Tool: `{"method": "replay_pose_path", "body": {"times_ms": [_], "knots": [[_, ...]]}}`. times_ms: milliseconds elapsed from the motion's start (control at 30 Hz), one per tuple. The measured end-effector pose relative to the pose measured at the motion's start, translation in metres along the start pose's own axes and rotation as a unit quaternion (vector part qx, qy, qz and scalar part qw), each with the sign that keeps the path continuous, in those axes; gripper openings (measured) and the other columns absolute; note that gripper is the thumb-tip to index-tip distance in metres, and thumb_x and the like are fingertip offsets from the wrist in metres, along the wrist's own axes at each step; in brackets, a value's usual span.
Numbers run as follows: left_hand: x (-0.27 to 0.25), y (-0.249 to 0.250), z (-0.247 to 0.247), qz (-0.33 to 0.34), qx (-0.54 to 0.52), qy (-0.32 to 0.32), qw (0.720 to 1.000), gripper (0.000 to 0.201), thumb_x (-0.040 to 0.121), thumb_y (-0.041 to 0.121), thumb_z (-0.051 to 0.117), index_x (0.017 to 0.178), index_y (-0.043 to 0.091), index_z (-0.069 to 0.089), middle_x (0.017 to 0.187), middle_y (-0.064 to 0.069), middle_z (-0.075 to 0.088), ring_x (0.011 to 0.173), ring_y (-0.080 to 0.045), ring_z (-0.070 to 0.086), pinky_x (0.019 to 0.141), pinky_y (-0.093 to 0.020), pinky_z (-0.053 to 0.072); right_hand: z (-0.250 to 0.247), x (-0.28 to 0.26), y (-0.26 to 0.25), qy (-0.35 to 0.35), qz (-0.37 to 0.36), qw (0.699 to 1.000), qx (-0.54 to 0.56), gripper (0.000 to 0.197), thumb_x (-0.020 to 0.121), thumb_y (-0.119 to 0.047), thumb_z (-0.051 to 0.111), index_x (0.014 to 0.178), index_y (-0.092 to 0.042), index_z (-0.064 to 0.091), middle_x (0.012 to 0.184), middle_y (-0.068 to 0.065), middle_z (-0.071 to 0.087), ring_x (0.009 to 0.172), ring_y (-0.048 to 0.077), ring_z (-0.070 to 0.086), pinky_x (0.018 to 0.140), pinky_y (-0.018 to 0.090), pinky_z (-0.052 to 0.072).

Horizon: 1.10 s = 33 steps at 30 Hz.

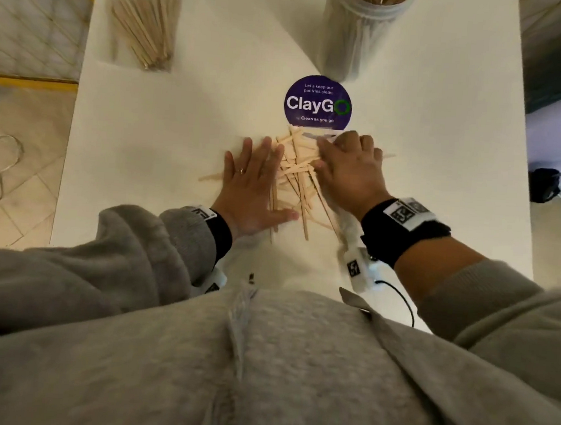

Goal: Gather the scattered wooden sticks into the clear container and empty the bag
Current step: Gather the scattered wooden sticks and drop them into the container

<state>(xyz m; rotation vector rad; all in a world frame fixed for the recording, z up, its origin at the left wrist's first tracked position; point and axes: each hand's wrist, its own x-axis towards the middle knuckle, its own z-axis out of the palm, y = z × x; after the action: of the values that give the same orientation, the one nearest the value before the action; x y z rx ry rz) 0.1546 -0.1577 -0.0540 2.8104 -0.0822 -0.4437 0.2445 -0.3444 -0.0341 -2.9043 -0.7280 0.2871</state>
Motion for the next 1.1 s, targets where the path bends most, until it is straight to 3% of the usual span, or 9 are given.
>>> {"method": "replay_pose_path", "body": {"times_ms": [133, 267, 367, 533, 633, 767, 900, 967, 1100], "knots": [[0.023, 0.001, -0.013, 0.051, 0.034, -0.003, 0.998, 0.123, 0.06, 0.086, 0.047, 0.15, 0.019, -0.005, 0.16, -0.007, -0.007, 0.144, -0.037, -0.015, 0.109, -0.064, -0.009, 0.001, -0.033, 0.007, 0.0, 0.026, 0.998, 0.053, 0.07, 0.083, -0.069, 0.037, 0.138, -0.026, 0.041, 0.133, 0.009, 0.044, 0.12, 0.033, 0.038, 0.098, 0.047, 0.031], [0.046, 0.005, -0.026, 0.119, 0.066, -0.05, 0.989, 0.128, 0.056, 0.09, 0.043, 0.15, 0.017, -0.004, 0.16, -0.004, -0.005, 0.144, -0.036, -0.016, 0.107, -0.066, -0.01, 0.007, -0.079, 0.015, -0.085, 0.085, 0.989, 0.087, 0.116, 0.061, -0.086, 0.05, 0.151, -0.026, 0.007, 0.16, 0.009, 0.003, 0.148, 0.03, -0.003, 0.115, 0.056, 0.002], [0.053, 0.011, -0.027, 0.151, 0.051, -0.064, 0.985, 0.114, 0.068, 0.076, 0.055, 0.15, 0.012, 0.008, 0.159, -0.007, 0.011, 0.146, -0.034, -0.005, 0.112, -0.064, -0.001, 0.025, -0.097, 0.021, -0.089, 0.073, 0.991, 0.068, 0.096, 0.079, -0.071, 0.05, 0.152, -0.025, 0.007, 0.162, 0.007, -0.005, 0.148, 0.029, -0.009, 0.117, 0.058, -0.001], [0.051, 0.023, -0.021, 0.215, -0.042, -0.003, 0.976, 0.081, 0.079, 0.038, 0.07, 0.144, 0.006, 0.033, 0.142, -0.015, 0.041, 0.131, -0.033, 0.038, 0.111, -0.044, 0.028, 0.031, -0.083, 0.033, 0.012, 0.036, 0.992, 0.122, 0.05, 0.094, -0.04, 0.037, 0.143, -0.027, 0.041, 0.157, 0.007, 0.028, 0.145, 0.034, 0.02, 0.114, 0.051, 0.022], [0.047, 0.026, -0.02, 0.226, -0.087, 0.023, 0.97, 0.077, 0.078, 0.027, 0.074, 0.143, 0.009, 0.037, 0.139, -0.014, 0.044, 0.125, -0.029, 0.045, 0.108, -0.041, 0.037, 0.032, -0.071, 0.035, 0.054, -0.011, 0.99, 0.132, 0.042, 0.093, -0.025, 0.046, 0.134, -0.023, 0.054, 0.147, 0.01, 0.045, 0.138, 0.037, 0.036, 0.11, 0.048, 0.032], [0.035, 0.005, -0.036, 0.222, -0.105, 0.009, 0.969, 0.087, 0.076, 0.045, 0.068, 0.146, 0.014, 0.028, 0.148, -0.01, 0.035, 0.133, -0.026, 0.038, 0.109, -0.044, 0.036, 0.025, -0.072, 0.046, 0.106, -0.013, 0.973, 0.202, 0.042, 0.09, -0.017, 0.047, 0.13, -0.016, 0.058, 0.14, 0.011, 0.053, 0.132, 0.032, 0.045, 0.111, 0.048, 0.034], [0.02, -0.042, -0.052, 0.239, 0.06, -0.117, 0.962, 0.116, 0.066, 0.062, 0.065, 0.149, 0.028, -0.007, 0.159, -0.004, -0.008, 0.146, -0.029, -0.005, 0.117, -0.047, 0.005, 0.012, -0.076, 0.054, 0.048, 0.047, 0.971, 0.228, 0.073, 0.085, -0.062, 0.037, 0.144, -0.018, 0.041, 0.154, 0.007, 0.033, 0.146, 0.029, 0.021, 0.119, 0.044, 0.018], [0.013, -0.052, -0.049, 0.234, 0.145, -0.16, 0.948, 0.13, 0.061, 0.07, 0.067, 0.141, 0.035, -0.029, 0.154, 0.002, -0.028, 0.142, -0.025, -0.026, 0.115, -0.047, -0.008, 0.009, -0.068, 0.052, -0.016, 0.035, 0.984, 0.171, 0.092, 0.076, -0.079, 0.032, 0.151, -0.025, 0.022, 0.161, 0.002, 0.016, 0.149, 0.028, 0.003, 0.12, 0.051, 0.006], [0.013, -0.029, -0.029, 0.238, 0.073, -0.093, 0.964, 0.123, 0.063, 0.074, 0.062, 0.146, 0.032, -0.018, 0.158, -0.002, -0.017, 0.144, -0.027, -0.02, 0.113, -0.053, -0.007, 0.013, -0.05, 0.031, -0.078, -0.015, 0.989, 0.124, 0.117, 0.059, -0.092, 0.035, 0.153, -0.027, 0.008, 0.162, -0.002, 0.006, 0.149, 0.025, -0.008, 0.116, 0.059, -0.008]]}}
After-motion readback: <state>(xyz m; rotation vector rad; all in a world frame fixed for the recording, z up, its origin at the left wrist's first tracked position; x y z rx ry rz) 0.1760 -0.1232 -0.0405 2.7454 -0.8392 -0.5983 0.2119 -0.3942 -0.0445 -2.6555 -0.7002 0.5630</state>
